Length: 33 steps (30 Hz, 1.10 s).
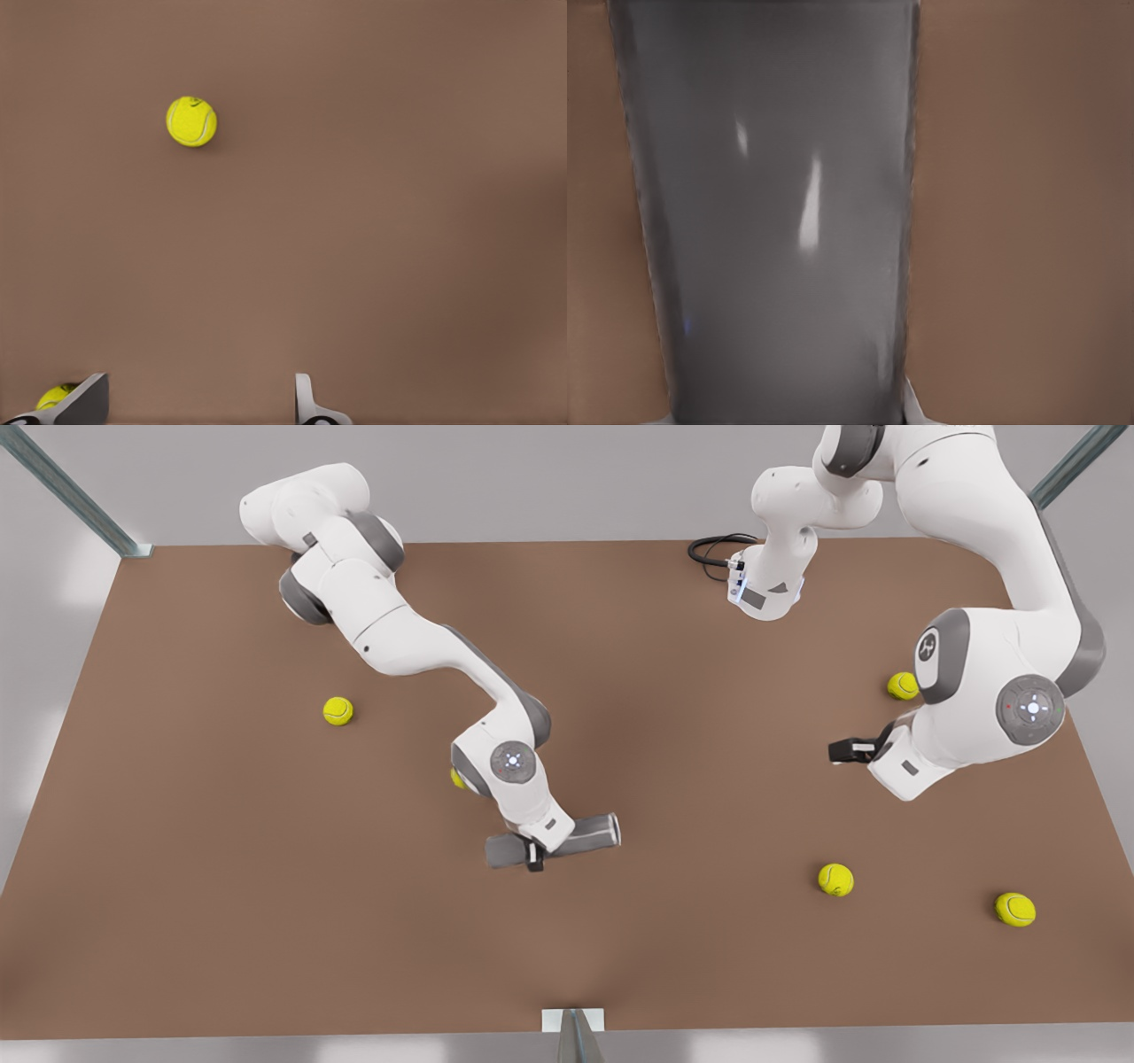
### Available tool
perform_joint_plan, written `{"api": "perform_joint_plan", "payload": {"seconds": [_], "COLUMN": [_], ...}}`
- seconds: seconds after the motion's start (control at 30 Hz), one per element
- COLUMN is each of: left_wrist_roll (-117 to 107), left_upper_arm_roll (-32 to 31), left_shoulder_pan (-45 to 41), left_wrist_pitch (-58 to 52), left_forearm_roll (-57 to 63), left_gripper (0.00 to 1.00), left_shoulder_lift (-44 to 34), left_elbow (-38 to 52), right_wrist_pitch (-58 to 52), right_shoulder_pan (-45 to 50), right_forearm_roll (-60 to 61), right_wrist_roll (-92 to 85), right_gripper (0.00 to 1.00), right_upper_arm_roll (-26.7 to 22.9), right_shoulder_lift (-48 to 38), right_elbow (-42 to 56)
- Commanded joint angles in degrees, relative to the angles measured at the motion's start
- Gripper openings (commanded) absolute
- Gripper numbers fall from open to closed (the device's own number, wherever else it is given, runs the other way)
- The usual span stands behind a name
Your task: Put the tennis tube upright
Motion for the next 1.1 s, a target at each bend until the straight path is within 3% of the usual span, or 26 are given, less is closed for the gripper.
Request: {"api": "perform_joint_plan", "payload": {"seconds": [0.0,0.37,0.5,0.57,0.6,0.63,0.67,0.7,0.73,0.77,0.87,1.07], "left_wrist_roll": [0.04,0.04,-0.49,-18.36,-27.00,-29.50,-25.03,-14.50,-1.30,6.53,25.78,25.26], "left_upper_arm_roll": [0.00,0.00,0.00,0.00,-0.09,0.00,0.00,0.00,0.09,0.09,-0.09,-7.20], "left_shoulder_pan": [0.01,0.01,0.80,0.71,0.54,0.71,1.85,2.99,3.96,4.40,4.40,2.64], "left_wrist_pitch": [0.00,0.62,1.40,5.26,7.55,7.65,8.52,9.93,10.72,10.64,12.21,35.15], "left_forearm_roll": [0.02,0.02,-4.82,-17.35,-24.64,-40.02,-51.89,-57.54,-61.85,-62.47,-62.74,-72.14], "left_gripper": [1.00,1.00,1.00,1.00,1.00,1.00,1.00,1.00,0.99,0.99,0.99,0.99], "left_shoulder_lift": [0.04,1.19,1.98,5.13,7.24,12.68,16.73,17.18,17.62,19.11,22.45,23.77], "left_elbow": [0.00,0.00,0.00,0.00,0.00,0.00,-0.78,-4.99,-9.66,-10.63,-12.39,-18.63], "right_wrist_pitch": [-0.02,-1.51,-20.58,-35.33,-37.46,-37.03,-34.14,-30.62,-30.52,-31.31,-31.31,-37.38], "right_shoulder_pan": [0.23,3.49,-7.58,-13.56,-14.53,-14.62,-14.71,-16.81,-17.17,-19.45,-21.13,-21.92], "right_forearm_roll": [-0.08,0.36,16.87,15.14,13.55,14.51,14.07,14.60,14.34,14.60,14.60,13.90], "right_wrist_roll": [0.23,1.64,2.95,19.00,24.91,27.39,37.45,50.39,52.35,51.48,52.00,48.75], "right_gripper": [0.89,1.00,1.00,1.00,1.00,1.00,1.00,1.00,1.00,1.00,1.00,1.00], "right_upper_arm_roll": [0.00,-0.09,0.62,0.00,-0.09,-5.44,-7.56,-7.65,-7.65,-7.47,-7.21,-7.47], "right_shoulder_lift": [0.54,3.61,-9.12,-17.65,-20.10,-25.81,-33.63,-42.41,-44.90,-44.02,-43.50,-40.07], "right_elbow": [0.72,4.59,4.15,3.97,3.02,-4.52,-15.58,-29.39,-31.37,-26.00,-23.63,-18.26]}}
